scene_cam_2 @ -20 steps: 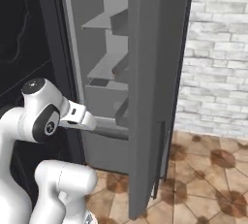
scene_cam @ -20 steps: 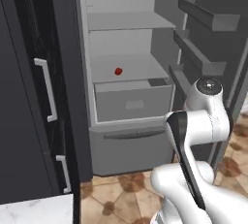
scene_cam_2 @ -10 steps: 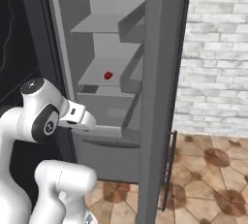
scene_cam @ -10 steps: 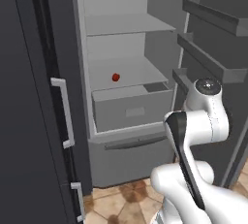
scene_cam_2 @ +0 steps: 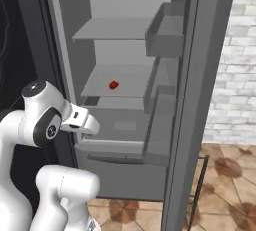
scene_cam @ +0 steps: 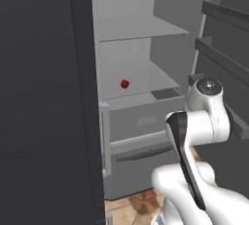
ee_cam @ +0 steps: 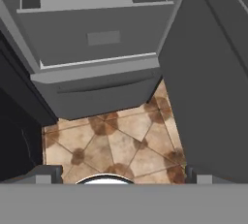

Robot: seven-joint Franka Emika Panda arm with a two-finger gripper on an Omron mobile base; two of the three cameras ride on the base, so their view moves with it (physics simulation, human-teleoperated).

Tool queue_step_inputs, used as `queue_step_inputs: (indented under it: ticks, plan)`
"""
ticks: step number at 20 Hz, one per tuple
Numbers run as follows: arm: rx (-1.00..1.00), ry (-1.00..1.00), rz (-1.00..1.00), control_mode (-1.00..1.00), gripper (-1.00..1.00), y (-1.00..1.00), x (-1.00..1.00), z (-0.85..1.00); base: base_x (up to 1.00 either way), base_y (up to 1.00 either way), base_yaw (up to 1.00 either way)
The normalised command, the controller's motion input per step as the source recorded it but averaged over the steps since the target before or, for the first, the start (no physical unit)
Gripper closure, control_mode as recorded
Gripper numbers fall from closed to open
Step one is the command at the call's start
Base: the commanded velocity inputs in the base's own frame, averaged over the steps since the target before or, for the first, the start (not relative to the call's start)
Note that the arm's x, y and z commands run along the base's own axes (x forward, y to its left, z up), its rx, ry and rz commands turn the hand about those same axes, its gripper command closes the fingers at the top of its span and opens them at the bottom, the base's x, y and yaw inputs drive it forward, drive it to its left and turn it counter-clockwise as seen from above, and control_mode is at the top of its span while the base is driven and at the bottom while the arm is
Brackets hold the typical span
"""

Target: Place the cold items (potato and bell pepper) from the fridge in one tupperware on the dining counter. Place the warm items (kebab skewer and hot dog) in the stove area in another tupperware.

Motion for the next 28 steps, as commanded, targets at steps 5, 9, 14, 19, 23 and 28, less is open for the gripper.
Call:
queue_step_inputs:
  ticks: [5,9,14,19,23,28]
  plan:
    - [0.00,0.00,0.00,1.00,-1.00,0.00,0.00,0.00,0.57,0.13,-0.01]
    - [0.00,0.00,0.00,1.00,-1.00,0.00,0.00,0.00,0.80,0.00,0.00]
    - [0.00,0.00,0.00,1.00,-1.00,0.00,0.00,0.00,0.65,0.00,0.00]
    - [0.00,0.00,0.00,1.00,-1.00,0.00,0.00,0.00,0.13,-0.03,0.09]
    - [0.00,0.00,0.10,-1.00,-1.00,-0.08,0.27,0.00,0.03,-0.01,0.03]
    - [0.00,-0.02,0.14,-1.00,-1.00,-0.14,0.62,0.00,0.00,0.00,0.00]
